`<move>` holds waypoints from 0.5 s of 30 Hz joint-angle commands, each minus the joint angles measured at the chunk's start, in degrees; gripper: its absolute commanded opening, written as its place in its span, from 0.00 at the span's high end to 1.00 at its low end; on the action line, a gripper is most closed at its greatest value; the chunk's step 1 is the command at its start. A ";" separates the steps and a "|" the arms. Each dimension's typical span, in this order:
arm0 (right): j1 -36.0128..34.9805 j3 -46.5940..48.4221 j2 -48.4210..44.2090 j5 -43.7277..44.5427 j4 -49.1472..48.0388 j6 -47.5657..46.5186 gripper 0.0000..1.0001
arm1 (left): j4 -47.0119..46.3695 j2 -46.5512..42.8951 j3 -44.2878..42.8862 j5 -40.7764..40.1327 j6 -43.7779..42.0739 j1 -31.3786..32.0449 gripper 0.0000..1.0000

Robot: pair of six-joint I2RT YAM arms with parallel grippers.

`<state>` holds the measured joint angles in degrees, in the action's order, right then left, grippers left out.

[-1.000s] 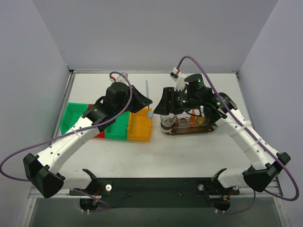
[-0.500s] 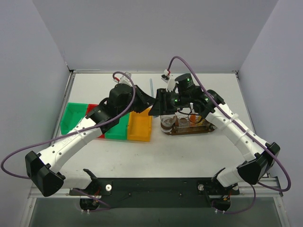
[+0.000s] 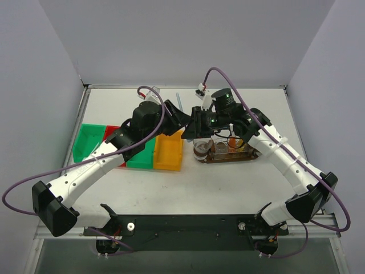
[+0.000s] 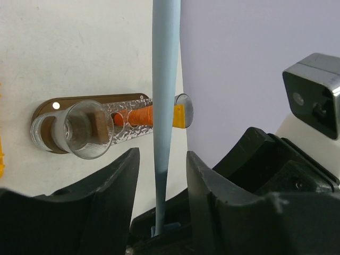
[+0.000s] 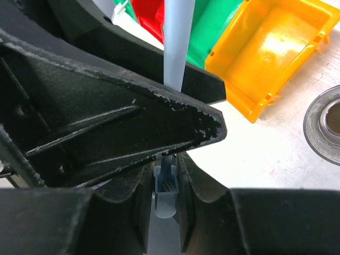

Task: Prepare toiletry sets of a toothbrush and toothpaste on the tray

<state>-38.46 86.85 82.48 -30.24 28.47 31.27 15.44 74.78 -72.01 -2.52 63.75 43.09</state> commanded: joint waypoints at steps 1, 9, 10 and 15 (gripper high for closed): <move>-0.39 0.16 -1.26 -1.23 -0.61 -0.94 1.00 | -2.97 -1.30 -0.50 0.42 -2.92 0.24 0.38; 2.24 0.51 -3.11 -0.79 8.16 -4.98 1.00 | -1.11 -8.33 2.65 -1.00 -11.88 -2.65 0.15; 2.68 0.78 -3.37 -1.05 9.49 -6.29 1.00 | -1.12 -9.82 3.18 -0.12 -13.02 -4.31 0.15; 4.35 4.46 -3.20 -4.03 22.29 -10.96 1.00 | -2.35 -12.29 4.25 10.76 -31.36 -7.58 0.16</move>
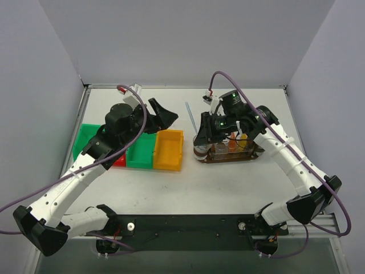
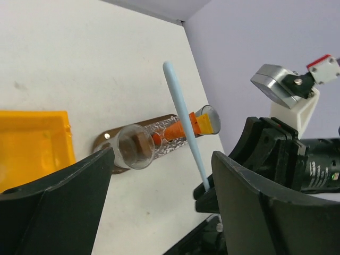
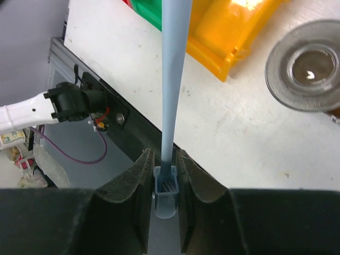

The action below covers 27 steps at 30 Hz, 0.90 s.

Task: Prepare toiletry sets of a toothbrush and toothpaste on the tray

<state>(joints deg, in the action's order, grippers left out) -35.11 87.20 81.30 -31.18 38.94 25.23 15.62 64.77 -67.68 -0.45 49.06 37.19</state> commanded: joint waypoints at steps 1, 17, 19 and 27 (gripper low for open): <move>1.19 4.64 -1.93 -3.62 13.95 -5.63 1.00 | -2.43 -2.02 -1.13 11.06 -20.46 -1.68 0.19; 0.05 1.67 -4.04 -18.38 41.74 -15.48 1.00 | 14.00 2.37 -4.13 22.78 -68.82 15.89 0.09; -0.39 0.78 -4.39 -19.97 41.83 -15.04 1.00 | 13.57 2.55 -3.34 20.94 -69.62 18.78 0.09; -2.06 0.08 -4.22 -21.91 42.80 -15.13 1.00 | 4.86 1.31 1.94 16.71 -72.79 23.19 0.08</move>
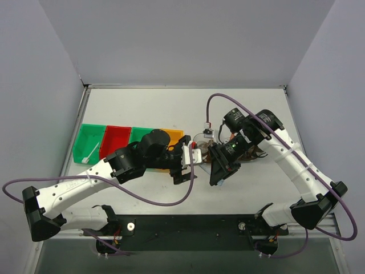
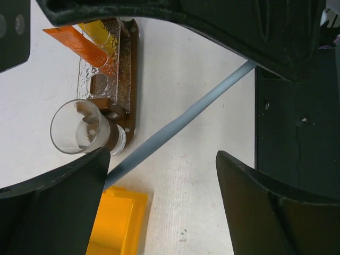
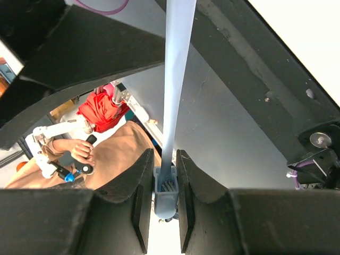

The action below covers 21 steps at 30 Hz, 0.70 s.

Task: Prepare toiletry sets of a toothbrush and toothpaste on the tray

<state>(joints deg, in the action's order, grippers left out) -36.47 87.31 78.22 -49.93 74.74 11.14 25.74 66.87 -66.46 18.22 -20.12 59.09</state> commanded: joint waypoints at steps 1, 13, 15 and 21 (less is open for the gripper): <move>-0.88 0.05 -1.05 -3.33 7.09 -1.03 1.00 | -5.00 -0.34 0.71 -1.87 -4.05 1.73 0.08; -1.50 -0.56 -0.34 -5.79 6.91 -1.12 1.00 | -5.70 2.74 1.42 -13.38 -8.35 9.28 0.40; -1.50 -0.82 -0.08 -5.88 6.91 -1.03 1.00 | -5.52 2.74 1.50 -14.96 -9.06 9.90 0.51; -1.50 -0.30 0.80 -6.32 6.82 -1.12 0.87 | -5.43 2.74 1.50 -17.25 -11.08 11.92 0.84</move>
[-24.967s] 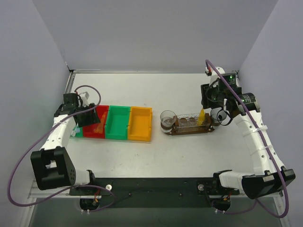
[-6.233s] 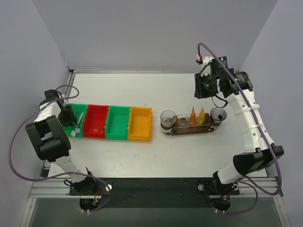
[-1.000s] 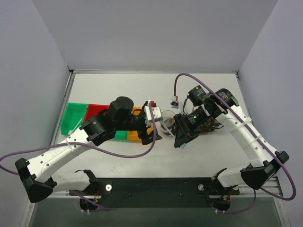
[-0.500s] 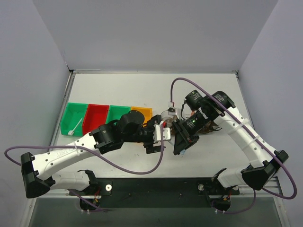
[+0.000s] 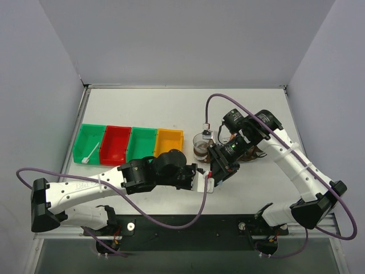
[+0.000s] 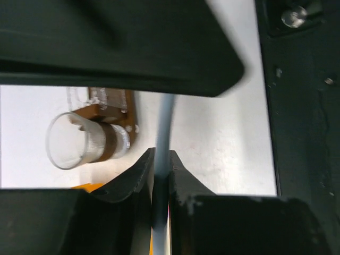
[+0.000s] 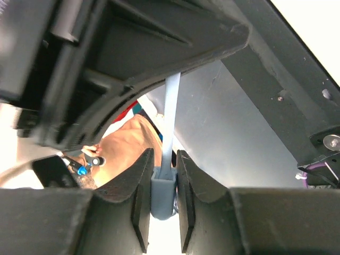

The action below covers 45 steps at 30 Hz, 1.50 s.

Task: Prepare toiletry sets of a toothbrush and toothpaste on the tray

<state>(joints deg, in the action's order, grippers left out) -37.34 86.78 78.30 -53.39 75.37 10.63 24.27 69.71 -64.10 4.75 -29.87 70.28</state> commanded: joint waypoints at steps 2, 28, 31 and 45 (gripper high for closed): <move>-0.63 0.93 0.97 -2.34 6.28 -0.53 0.72 | -4.15 -0.19 -0.94 -4.14 -1.42 1.35 0.94; 11.59 4.54 -10.54 12.69 -15.68 10.64 0.43 | -11.00 1.39 1.34 -1.59 31.17 -2.96 1.00; 11.68 3.05 -10.71 13.74 -17.97 10.72 0.45 | -12.14 1.57 1.43 -0.98 32.59 -3.13 1.00; 7.64 0.67 -9.66 16.82 -22.46 10.55 0.73 | -12.06 1.92 1.34 -1.15 33.03 -3.13 1.00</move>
<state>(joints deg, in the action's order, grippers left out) -27.79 88.47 68.03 -37.74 54.28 21.28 15.51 71.40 -62.11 3.27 2.59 67.40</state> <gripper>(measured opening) 0.294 0.201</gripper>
